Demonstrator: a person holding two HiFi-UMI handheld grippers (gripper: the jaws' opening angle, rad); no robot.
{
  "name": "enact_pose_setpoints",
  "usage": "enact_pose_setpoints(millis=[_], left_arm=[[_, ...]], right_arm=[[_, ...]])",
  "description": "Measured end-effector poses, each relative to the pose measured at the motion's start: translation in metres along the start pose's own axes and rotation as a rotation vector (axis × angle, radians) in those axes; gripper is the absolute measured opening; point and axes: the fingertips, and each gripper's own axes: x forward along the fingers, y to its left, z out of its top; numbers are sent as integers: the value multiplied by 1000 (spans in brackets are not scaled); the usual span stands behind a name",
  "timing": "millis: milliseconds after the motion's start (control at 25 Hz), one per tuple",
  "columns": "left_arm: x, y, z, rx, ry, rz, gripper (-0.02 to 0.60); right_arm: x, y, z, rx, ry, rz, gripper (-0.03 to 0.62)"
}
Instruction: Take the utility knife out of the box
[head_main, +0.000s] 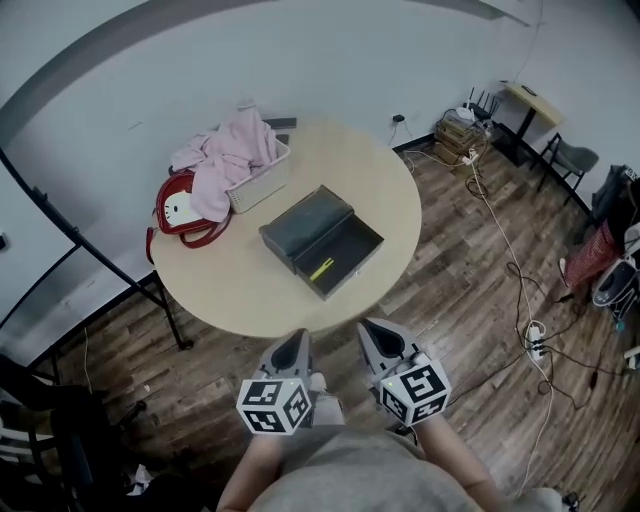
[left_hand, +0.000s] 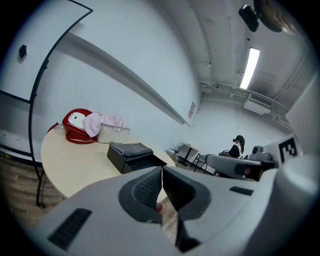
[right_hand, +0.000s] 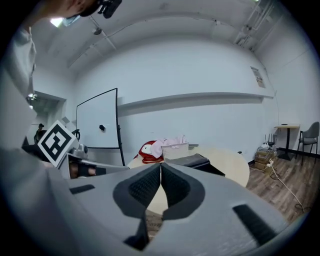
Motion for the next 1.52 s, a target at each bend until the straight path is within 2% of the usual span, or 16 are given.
enact_pose_setpoints(millis=[320,640,800,1200,1440,1520], left_arm=[[60,38,48,16,8,-10,5],[103,81,71,25,19,-21,5],[118,99,79,24,27,-22,5],[132,119,74,-11,60,-13,5],[139,126,67,-39,71,18,5],[142,128,65,-54,70,35,5]], right_arm=[[83,-28,34,-29,6,25,2],[148,-56,37,-38,24,11,2],[175,-68,34,-78,56,10,2],[220,-86,-13,-282,264,115,2],[241,-93,-57,-568,453,261,2],[247,-94,-70,-609,505,331,2]])
